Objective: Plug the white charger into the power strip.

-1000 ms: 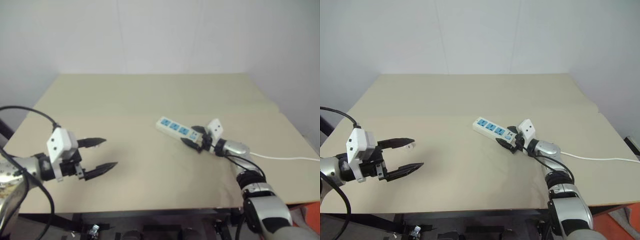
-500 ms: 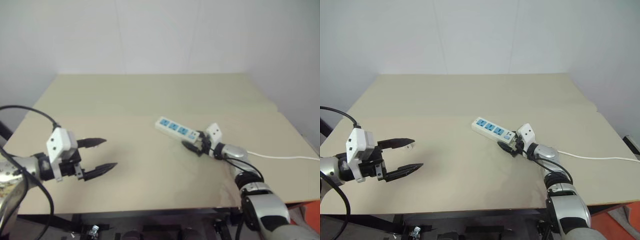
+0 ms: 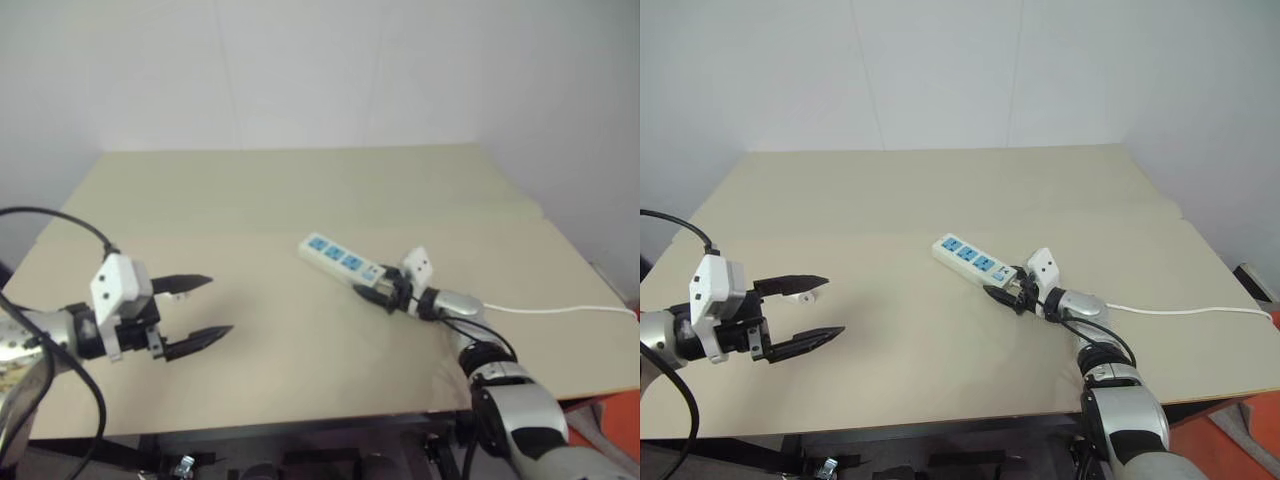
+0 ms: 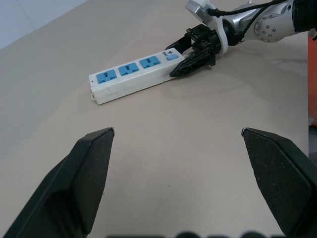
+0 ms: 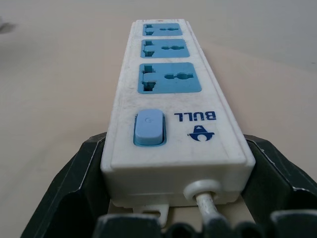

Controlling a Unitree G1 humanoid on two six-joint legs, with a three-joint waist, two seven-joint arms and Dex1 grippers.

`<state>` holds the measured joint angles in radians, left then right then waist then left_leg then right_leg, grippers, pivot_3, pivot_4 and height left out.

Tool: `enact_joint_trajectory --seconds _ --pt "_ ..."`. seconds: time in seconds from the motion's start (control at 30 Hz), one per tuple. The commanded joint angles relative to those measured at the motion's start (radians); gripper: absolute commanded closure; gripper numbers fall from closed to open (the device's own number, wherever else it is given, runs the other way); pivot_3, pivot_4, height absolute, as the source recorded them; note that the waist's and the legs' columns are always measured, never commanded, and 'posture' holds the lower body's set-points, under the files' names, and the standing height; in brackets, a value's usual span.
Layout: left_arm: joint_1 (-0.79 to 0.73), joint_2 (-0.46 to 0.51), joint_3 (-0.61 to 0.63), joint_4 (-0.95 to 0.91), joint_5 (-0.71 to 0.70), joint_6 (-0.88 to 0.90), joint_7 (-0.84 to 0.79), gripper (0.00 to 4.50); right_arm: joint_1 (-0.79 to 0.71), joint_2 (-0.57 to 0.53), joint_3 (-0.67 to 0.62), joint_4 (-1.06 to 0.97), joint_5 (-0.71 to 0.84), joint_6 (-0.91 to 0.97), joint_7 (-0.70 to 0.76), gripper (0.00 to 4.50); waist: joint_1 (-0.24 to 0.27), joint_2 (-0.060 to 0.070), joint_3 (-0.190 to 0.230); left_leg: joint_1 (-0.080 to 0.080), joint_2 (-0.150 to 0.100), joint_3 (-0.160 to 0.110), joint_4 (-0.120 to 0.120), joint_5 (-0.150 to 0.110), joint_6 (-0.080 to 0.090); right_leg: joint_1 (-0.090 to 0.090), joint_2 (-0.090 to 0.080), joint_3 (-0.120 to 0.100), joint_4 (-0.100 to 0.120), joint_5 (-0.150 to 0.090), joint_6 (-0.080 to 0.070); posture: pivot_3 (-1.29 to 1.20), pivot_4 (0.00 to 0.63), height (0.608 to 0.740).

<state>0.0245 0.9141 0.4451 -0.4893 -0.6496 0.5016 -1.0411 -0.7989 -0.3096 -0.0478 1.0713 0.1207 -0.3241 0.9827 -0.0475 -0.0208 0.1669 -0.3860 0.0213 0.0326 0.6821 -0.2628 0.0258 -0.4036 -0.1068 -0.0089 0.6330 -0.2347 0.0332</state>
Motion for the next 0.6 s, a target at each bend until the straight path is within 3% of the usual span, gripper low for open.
enact_joint_trajectory --seconds 0.03,0.17,0.33,0.6 --pt "-0.006 0.015 0.025 -0.014 -0.008 -0.017 -0.004 0.0 0.034 0.009 0.012 -0.044 0.003 -0.009 0.042 1.09 0.0 0.0 0.0 0.0 0.0 0.0 0.0 0.0 0.0 0.0 0.0 0.0 0.0 0.0 0.0 0.0 0.15 0.74" --pt "-0.032 0.02 0.004 0.005 -0.005 -0.023 -0.013 0.0 0.068 0.012 0.02 -0.158 0.021 -0.002 0.074 1.09 0.002 0.0 0.0 0.0 0.0 0.0 0.0 0.0 0.0 0.0 0.0 0.0 0.0 0.0 0.0 0.0 0.15 0.74" --pt "-0.119 0.061 -0.04 0.09 0.018 -0.054 -0.073 0.0 0.184 -0.015 0.09 -0.485 0.107 0.108 0.278 1.09 0.003 0.0 0.0 -0.002 0.0 0.0 -0.001 0.0 -0.001 -0.002 0.0 0.0 0.0 0.0 0.0 0.0 0.15 0.74" --pt "-0.276 0.139 -0.144 0.277 0.099 -0.152 -0.213 0.0 0.258 -0.061 0.176 -0.633 0.121 0.152 0.418 1.09 0.004 0.0 0.001 -0.001 0.001 0.001 -0.001 0.001 -0.001 -0.002 0.002 0.0 0.0 0.0 0.0 0.0 0.15 0.74"
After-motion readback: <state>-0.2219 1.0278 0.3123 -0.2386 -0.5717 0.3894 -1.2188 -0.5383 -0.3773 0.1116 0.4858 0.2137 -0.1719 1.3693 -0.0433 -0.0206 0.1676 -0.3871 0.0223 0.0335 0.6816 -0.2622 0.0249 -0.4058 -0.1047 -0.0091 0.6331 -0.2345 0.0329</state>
